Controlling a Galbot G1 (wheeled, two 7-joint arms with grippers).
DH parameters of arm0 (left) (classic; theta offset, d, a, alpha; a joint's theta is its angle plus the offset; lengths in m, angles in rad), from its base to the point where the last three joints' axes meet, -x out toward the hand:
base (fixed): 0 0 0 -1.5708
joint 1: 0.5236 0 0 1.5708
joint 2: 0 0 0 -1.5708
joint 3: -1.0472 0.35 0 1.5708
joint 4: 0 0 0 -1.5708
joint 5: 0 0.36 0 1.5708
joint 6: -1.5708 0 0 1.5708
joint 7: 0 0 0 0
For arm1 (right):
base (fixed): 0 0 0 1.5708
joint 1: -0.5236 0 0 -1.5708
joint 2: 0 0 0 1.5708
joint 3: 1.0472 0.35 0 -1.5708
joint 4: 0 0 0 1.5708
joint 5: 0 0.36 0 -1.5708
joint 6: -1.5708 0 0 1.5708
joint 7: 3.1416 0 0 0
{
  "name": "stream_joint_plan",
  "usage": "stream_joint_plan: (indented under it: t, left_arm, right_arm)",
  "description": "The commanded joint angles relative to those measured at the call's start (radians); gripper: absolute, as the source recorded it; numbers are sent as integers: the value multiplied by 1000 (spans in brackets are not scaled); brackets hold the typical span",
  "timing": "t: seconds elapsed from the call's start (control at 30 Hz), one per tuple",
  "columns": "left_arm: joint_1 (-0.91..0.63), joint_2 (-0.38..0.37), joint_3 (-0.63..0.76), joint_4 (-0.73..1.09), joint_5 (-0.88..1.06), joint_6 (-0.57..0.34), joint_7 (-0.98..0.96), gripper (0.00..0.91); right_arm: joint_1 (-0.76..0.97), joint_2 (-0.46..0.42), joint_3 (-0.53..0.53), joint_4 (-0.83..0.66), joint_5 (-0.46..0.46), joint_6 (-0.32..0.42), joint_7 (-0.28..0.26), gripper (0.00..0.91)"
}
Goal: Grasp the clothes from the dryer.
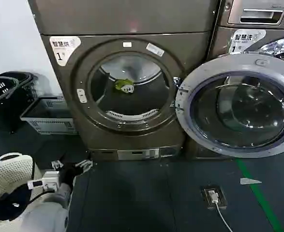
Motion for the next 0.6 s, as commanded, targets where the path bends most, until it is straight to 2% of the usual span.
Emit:
stream_joint_plan:
  t: [0.03,0.13,0.6]
  left_arm:
    - [0,1,0,0,2,49,2,907]
    - [-1,2,0,-1,2,49,3,907]
    - [9,5,5,-8,2,49,3,907]
  right_arm:
    - [2,1,-29,-12,2,87,48,907]
    - [4,0,-27,-29,3,92,31,907]
    - [13,-8,-38,-36,4,76,58,907]
